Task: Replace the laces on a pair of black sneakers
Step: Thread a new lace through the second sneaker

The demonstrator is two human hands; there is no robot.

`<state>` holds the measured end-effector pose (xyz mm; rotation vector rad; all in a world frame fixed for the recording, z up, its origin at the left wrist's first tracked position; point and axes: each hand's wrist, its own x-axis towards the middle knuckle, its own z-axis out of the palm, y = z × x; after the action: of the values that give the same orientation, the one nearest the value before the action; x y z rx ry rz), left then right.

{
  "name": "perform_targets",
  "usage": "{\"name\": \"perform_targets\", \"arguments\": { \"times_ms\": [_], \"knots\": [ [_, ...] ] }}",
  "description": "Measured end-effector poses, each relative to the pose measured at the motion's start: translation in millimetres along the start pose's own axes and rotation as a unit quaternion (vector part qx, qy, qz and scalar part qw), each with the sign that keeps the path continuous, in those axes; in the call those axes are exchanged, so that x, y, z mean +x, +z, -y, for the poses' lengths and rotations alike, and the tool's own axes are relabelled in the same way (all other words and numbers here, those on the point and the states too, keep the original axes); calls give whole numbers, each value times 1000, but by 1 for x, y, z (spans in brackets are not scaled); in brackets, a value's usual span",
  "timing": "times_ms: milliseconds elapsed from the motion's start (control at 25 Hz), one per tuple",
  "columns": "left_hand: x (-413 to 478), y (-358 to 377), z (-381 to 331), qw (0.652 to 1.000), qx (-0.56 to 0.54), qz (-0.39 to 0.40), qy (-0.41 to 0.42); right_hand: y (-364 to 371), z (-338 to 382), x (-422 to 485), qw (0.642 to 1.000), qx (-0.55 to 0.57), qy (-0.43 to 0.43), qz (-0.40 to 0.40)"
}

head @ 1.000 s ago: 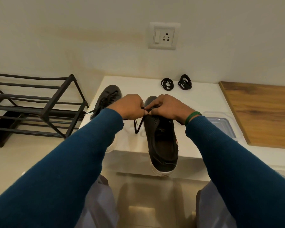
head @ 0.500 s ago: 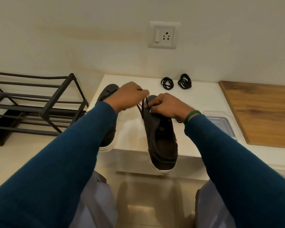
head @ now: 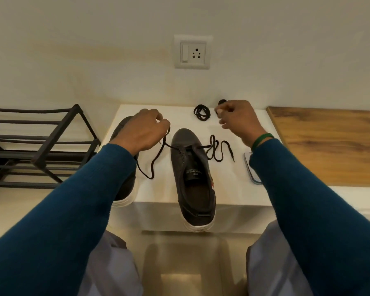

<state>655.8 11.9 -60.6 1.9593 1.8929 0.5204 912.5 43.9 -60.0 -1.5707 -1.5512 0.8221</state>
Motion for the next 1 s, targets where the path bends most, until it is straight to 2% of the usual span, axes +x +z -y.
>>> {"name": "perform_targets", "arguments": {
  "times_ms": [40,120,200,400,520,600,680,800,840,920,1000],
  "knots": [
    [0,0,-3,1000,-18,17,2,-6,-7,3,997,-73,15,5],
    [-1,3,-8,998,-20,51,-3,-3,-19,3,963,-261,36,54],
    [-2,6,-11,998,-38,50,-16,8,-26,1,929,-365,45,51],
    [9,6,-2,993,-112,5,-38,42,-40,-14,878,-467,52,87],
    [11,6,6,988,-150,-22,-35,59,-46,-22,873,-481,22,84],
    [10,2,10,979,-189,-60,-46,58,-43,-22,881,-461,45,97],
    [11,-6,15,972,-205,-95,-63,43,-36,-14,906,-386,122,123],
    [8,-16,25,967,-217,-95,-92,8,-19,-7,956,-132,200,169],
    [4,-18,26,968,-217,-78,-99,-1,-13,-11,963,-56,187,186],
    [-7,-17,21,965,-232,-57,-103,-10,-7,-27,975,25,122,184],
    [-19,-16,12,954,-280,-52,-97,-10,-2,-47,989,31,77,120]
  ]
}}
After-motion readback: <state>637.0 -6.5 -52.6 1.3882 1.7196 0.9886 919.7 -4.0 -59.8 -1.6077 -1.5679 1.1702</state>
